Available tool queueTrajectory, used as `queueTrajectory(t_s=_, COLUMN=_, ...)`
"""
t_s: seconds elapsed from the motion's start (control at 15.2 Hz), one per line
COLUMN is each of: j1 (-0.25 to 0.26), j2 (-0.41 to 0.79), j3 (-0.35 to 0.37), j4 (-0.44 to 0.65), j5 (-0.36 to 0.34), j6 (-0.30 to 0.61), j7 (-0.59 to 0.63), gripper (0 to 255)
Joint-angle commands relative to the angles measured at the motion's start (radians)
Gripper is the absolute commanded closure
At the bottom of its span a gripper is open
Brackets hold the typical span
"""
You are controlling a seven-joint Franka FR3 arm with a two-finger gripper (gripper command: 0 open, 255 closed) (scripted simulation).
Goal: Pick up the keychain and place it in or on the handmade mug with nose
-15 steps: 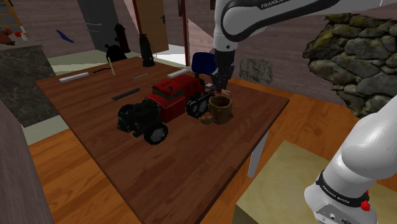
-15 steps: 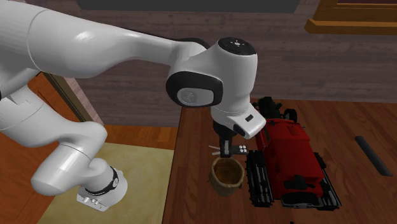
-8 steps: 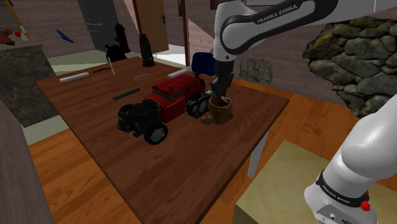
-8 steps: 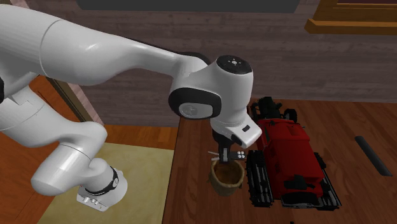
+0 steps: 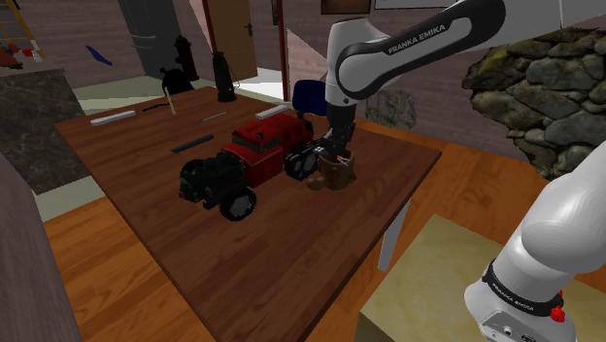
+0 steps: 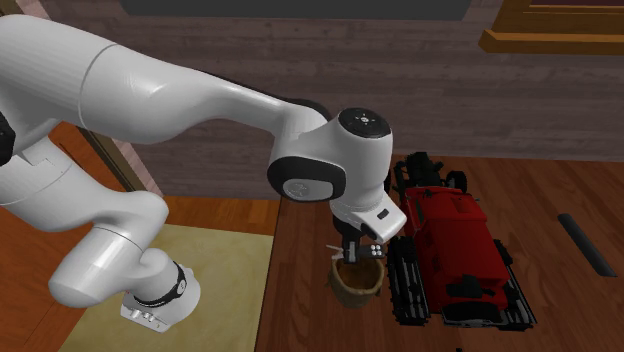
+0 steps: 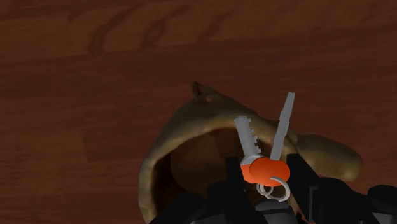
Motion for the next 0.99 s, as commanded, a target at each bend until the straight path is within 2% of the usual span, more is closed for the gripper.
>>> queueTrajectory(t_s=0.0, j1=0.0, j2=0.0, j3=0.0, j4=-0.002, j5=0.0, j6=0.002, j7=0.0, gripper=255)
queueTrajectory(t_s=0.26, j1=0.0, j2=0.0, j3=0.0, j4=-0.002, j5=0.0, j6=0.002, j7=0.0, gripper=255)
queueTrajectory(t_s=0.33, j1=0.0, j2=0.0, j3=0.0, j4=-0.002, j5=0.0, j6=0.002, j7=0.0, gripper=0)
queueTrajectory(t_s=0.66, j1=0.0, j2=0.0, j3=0.0, j4=-0.002, j5=0.0, j6=0.002, j7=0.0, gripper=0)
queueTrajectory(t_s=0.92, j1=0.0, j2=-0.037, j3=-0.006, j4=0.091, j5=0.005, j6=-0.127, j7=-0.005, gripper=0)
